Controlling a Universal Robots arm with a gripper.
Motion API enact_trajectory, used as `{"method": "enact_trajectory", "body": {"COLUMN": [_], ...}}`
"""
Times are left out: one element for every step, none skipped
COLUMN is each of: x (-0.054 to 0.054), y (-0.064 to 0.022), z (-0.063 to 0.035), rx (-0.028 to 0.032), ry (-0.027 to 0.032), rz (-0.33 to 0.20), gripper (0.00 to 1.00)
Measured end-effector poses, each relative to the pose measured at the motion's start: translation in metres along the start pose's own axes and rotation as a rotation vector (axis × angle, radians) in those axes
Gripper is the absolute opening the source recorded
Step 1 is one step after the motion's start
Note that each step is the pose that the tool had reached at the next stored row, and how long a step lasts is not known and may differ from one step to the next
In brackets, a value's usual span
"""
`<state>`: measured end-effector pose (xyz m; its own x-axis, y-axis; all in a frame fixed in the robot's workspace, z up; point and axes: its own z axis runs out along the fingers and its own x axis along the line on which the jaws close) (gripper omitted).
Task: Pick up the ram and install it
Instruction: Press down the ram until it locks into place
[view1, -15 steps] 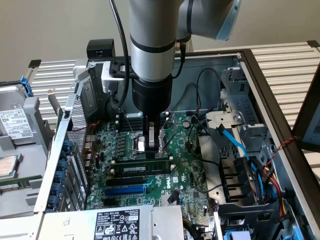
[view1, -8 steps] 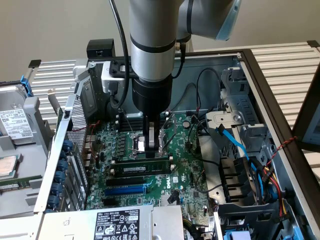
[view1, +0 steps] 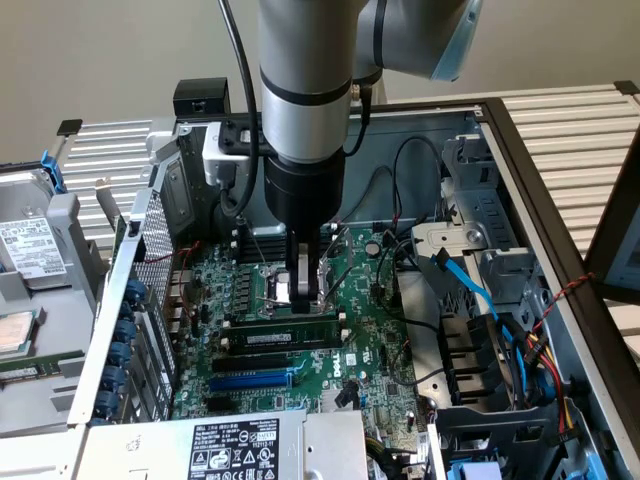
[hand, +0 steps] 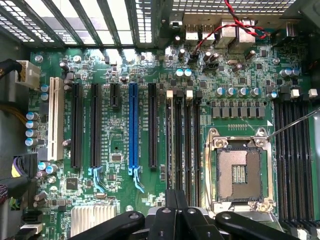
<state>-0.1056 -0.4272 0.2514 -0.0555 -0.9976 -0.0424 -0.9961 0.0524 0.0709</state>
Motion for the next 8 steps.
{"method": "enact_trajectory", "body": {"x": [-0.0001,-0.0004,-0.0007,-0.0011,-0.0016,-0.0020,-0.0024,-0.0029], "y": [-0.0008,-0.0016,-0.0022,-0.0027,-0.0032,-0.0037,-0.0044,-0.0055], "z": [0.0001,0.0006,0.0017,0.0032,0.0047,0.0061,0.0076,0.0086], "rx": [-0.0002,-0.0002,-0.0002,-0.0001,0.0001,0.0004,0.0010,0.0015], "ry": [0.0002,0.0005,0.0010,0.0025,0.0040,0.0055,0.0067,0.0074], "rz": [-0.006,-0.011,-0.017,-0.024,-0.032,-0.039,-0.046,-0.050], "gripper": [0.12,0.12,0.12,0.12,0.12,0.12,0.12,0.12]}}
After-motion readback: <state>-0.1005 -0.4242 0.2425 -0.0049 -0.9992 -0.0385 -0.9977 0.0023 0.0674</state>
